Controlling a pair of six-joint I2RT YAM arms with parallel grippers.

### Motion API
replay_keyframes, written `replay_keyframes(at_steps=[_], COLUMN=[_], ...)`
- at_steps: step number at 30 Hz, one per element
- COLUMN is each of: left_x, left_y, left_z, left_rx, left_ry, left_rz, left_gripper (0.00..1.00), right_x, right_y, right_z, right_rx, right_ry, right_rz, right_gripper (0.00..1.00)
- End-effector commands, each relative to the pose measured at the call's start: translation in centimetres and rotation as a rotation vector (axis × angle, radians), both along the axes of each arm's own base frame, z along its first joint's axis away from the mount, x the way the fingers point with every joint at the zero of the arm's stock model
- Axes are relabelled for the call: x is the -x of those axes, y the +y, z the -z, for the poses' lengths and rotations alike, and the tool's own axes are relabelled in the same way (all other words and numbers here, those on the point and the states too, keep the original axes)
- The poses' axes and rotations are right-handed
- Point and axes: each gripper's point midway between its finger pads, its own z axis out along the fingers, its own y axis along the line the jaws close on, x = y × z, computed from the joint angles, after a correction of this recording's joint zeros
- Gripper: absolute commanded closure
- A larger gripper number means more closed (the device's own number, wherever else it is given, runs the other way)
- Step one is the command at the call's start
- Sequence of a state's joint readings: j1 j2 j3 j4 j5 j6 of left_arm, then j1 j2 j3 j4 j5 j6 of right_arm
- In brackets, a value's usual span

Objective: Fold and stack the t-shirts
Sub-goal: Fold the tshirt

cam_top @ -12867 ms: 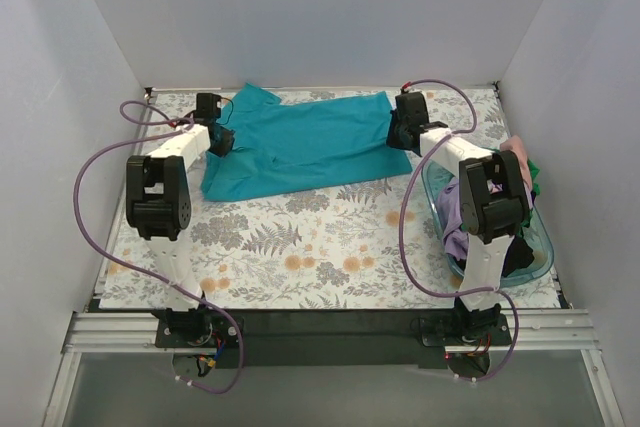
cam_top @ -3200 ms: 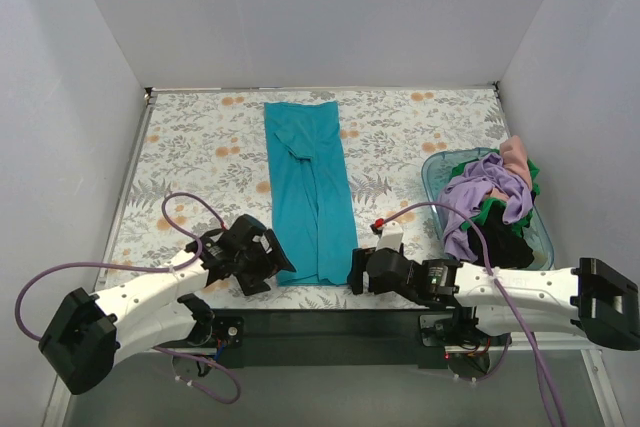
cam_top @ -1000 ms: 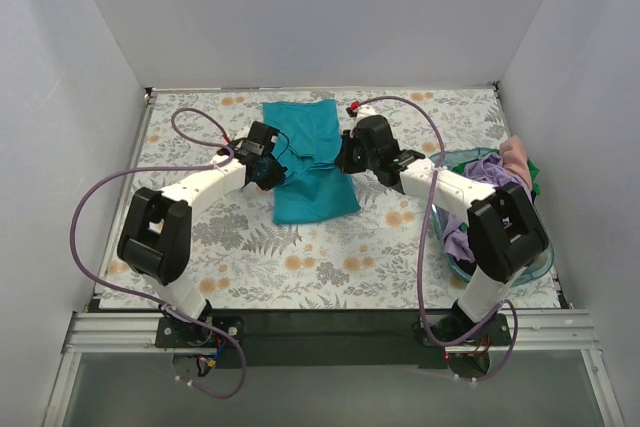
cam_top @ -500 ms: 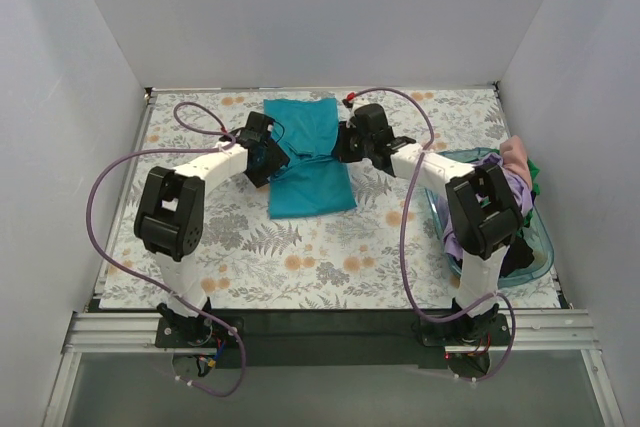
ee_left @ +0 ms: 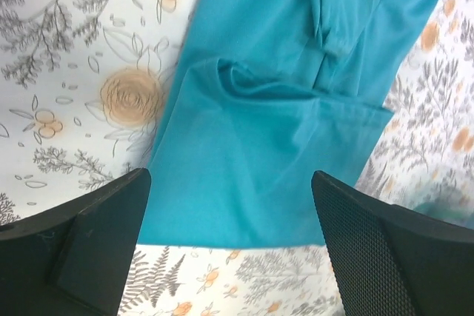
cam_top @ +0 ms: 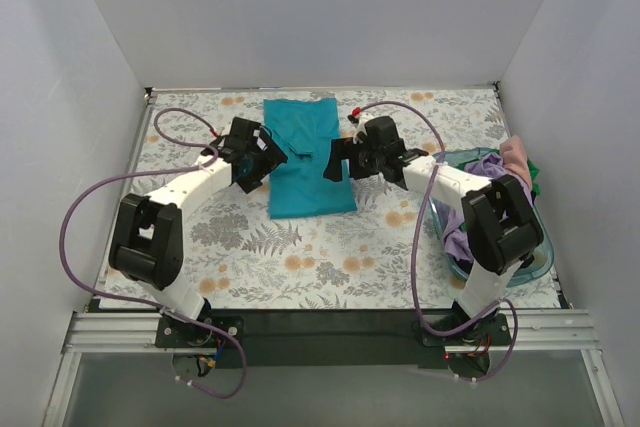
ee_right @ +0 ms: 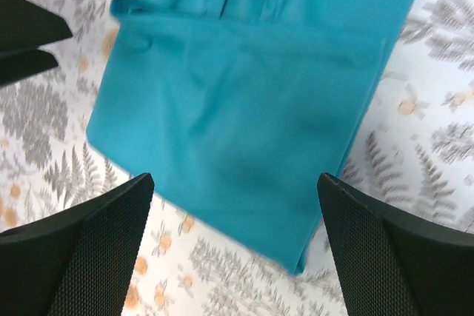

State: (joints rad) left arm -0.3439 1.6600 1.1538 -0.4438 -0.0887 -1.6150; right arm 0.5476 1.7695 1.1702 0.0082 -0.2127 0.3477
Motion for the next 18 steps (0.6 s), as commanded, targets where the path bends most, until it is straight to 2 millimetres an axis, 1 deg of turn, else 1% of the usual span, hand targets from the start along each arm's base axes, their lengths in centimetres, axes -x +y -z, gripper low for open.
replay_keyframes(at_steps=[1,3,4,5,7,8,10,11,14,15,17,18], left_x=[2.4,2.5,2.5,2.2,2.0,1.3,0.5,-0.3,-1.7,-2.7,-4.0,-5.1], left_y=[-0.6,-2.0,-2.4,-2.9,-4.0,-4.4,-4.8,-5.0,-5.0,-5.4,-5.5,-5.7], left_z=[0.5,0.0,0.1,0.3,0.4,0.8,1.0,1.6,2.3,2.4,2.6,3.2], left_rx=[0.048,0.105,0.111,0.108,0.121,0.123,0.123,0.115,0.092,0.088,0.072,0.058], left_ry=[-0.008,-0.032,-0.031,-0.026,-0.03,-0.025,-0.028,-0.019,-0.019,-0.023,-0.035,-0.033], left_rz=[0.083,0.149,0.167,0.184,0.216,0.222,0.225,0.223,0.212,0.218,0.209,0.206], left_gripper=[0.1,0.08,0.03,0.03,0.03,0.03,0.02,0.02,0.02,0.02,0.02,0.02], right_x=[2.6,3.8,4.3,4.4,5.4,5.7,6.0,6.2,6.3,6.4,6.5,6.5], right_y=[0.5,0.7,1.0,1.3,1.9,2.1,2.3,2.4,2.4,2.4,2.2,2.1], right_z=[-0.7,-0.3,-0.3,-0.4,0.5,1.3,2.1,2.9,3.6,3.8,4.4,4.5], right_rx=[-0.034,-0.048,-0.06,-0.071,-0.072,-0.064,-0.056,-0.047,-0.04,-0.037,-0.025,-0.021], right_ry=[-0.002,0.016,0.02,0.01,0.029,0.046,0.066,0.083,0.101,0.103,0.108,0.107], right_rz=[-0.058,-0.078,-0.093,-0.103,-0.131,-0.139,-0.139,-0.14,-0.144,-0.147,-0.149,-0.148], right_gripper=[0.02,0.02,0.02,0.01,0.02,0.02,0.02,0.02,0.02,0.02,0.02,0.02])
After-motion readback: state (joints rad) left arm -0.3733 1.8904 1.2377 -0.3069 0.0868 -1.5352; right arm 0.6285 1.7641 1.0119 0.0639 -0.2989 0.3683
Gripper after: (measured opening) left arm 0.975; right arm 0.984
